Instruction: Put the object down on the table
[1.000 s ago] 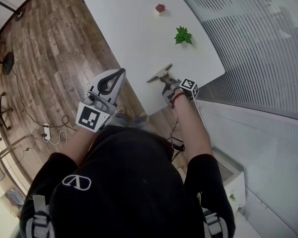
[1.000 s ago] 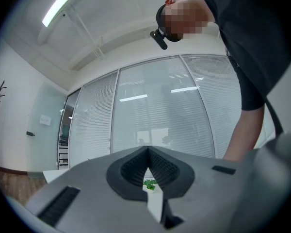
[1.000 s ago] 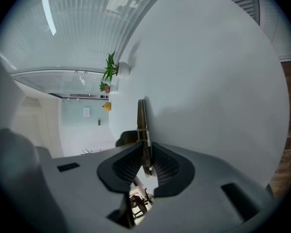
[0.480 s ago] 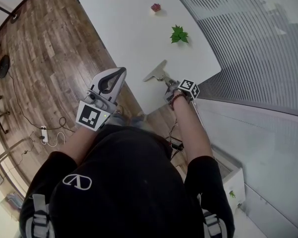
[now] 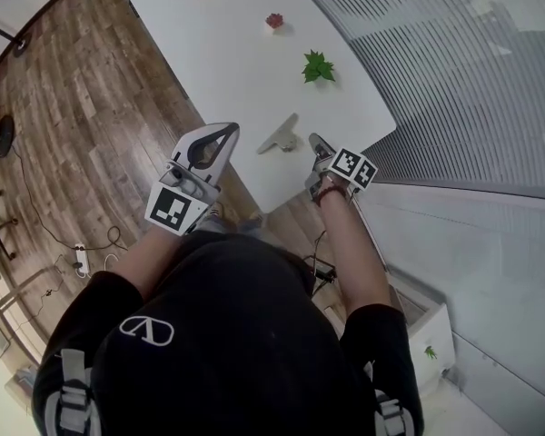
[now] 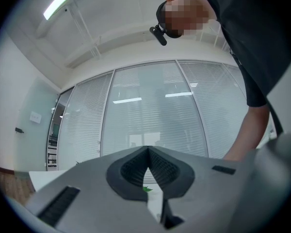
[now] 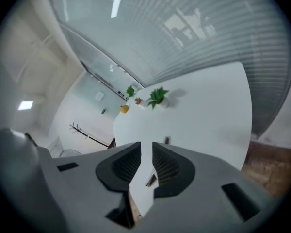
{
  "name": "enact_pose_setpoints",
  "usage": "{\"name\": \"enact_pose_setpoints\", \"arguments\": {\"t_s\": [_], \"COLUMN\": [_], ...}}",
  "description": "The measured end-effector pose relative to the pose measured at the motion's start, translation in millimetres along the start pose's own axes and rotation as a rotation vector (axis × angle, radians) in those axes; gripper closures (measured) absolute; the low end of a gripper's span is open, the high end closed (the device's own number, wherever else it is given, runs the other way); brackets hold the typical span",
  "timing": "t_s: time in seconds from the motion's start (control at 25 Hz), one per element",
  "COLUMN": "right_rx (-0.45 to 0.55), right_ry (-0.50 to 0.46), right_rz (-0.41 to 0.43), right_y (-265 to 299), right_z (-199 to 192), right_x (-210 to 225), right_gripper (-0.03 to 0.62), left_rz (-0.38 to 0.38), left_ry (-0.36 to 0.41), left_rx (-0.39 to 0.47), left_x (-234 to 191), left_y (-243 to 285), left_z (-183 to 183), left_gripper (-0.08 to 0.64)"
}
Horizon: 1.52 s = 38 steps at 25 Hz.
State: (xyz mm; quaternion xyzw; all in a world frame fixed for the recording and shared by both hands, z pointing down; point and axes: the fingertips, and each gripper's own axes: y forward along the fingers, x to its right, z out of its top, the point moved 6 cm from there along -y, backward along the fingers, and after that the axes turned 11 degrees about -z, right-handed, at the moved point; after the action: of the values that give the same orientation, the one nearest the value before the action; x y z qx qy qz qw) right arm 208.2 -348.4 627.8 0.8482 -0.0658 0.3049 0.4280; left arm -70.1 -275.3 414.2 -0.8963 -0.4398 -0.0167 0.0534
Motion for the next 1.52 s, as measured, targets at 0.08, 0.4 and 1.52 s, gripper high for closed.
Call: {"name": "enact_pose_setpoints", "arguments": {"t_s": [0.08, 0.4, 1.52], "right_rx": [0.091, 0.438, 0.953], "right_ry": [-0.143, -0.617, -1.031], "right_rz": [0.004, 0.008, -0.017], "right_y": [-23.2, -116.8, -214.7], "right_z": [15.0, 40.7, 7.8], "right_x": [-20.8, -99.4, -164.5], "right_gripper": [0.529, 0.574, 0.586], "left_rz": [-0.018, -0.086, -0.166], "left_ry": [0.006, 0.027, 0.087], "left_rx": [0.006, 0.04, 0.066], "left_x": [2.0, 12.8, 20.9], "left_y": [6.4, 28.8, 45.2], "left_z": [3.5, 18.3, 38.6], "left_gripper": [0.555, 0.555, 0.555]}}
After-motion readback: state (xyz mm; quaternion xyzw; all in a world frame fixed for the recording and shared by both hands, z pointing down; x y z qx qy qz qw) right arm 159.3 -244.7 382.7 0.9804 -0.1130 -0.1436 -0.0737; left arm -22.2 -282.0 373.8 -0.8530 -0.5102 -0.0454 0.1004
